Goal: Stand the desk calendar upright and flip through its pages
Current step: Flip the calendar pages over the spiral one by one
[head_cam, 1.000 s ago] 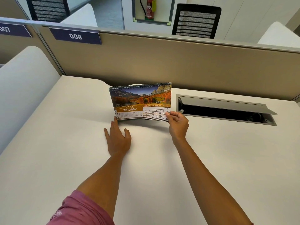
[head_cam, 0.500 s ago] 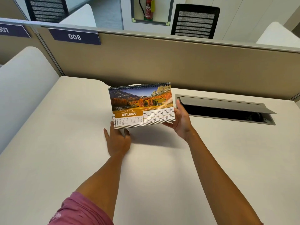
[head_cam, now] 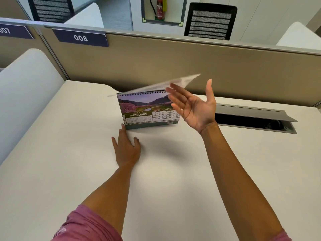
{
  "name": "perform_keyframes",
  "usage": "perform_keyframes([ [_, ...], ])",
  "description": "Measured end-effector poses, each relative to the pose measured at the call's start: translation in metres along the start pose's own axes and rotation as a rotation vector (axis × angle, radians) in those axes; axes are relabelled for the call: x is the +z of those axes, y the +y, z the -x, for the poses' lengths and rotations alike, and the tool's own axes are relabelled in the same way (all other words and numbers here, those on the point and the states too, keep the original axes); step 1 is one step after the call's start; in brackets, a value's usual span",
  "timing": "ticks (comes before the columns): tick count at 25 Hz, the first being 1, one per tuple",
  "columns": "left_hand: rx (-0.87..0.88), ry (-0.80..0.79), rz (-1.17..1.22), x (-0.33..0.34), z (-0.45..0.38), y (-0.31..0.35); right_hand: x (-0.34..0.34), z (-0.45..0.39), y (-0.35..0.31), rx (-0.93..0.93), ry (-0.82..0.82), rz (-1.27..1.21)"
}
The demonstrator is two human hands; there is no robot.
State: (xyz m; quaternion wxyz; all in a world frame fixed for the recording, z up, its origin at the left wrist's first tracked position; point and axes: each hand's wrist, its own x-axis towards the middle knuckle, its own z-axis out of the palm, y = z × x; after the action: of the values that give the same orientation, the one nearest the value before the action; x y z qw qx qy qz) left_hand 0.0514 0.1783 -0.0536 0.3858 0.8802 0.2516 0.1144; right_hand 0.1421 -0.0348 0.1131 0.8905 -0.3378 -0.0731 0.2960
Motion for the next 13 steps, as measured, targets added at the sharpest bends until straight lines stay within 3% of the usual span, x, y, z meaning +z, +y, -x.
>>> perform_keyframes([
  [6,-0.039,-0.019,-0.089,0.007,-0.005,-0.006,0.014,-0.027,-0.019,-0.064,-0.121,-0.046],
  [13,-0.062,-0.025,-0.09,0.01,-0.008,-0.012,0.016,-0.035,-0.025,-0.13,-0.021,-0.043],
])
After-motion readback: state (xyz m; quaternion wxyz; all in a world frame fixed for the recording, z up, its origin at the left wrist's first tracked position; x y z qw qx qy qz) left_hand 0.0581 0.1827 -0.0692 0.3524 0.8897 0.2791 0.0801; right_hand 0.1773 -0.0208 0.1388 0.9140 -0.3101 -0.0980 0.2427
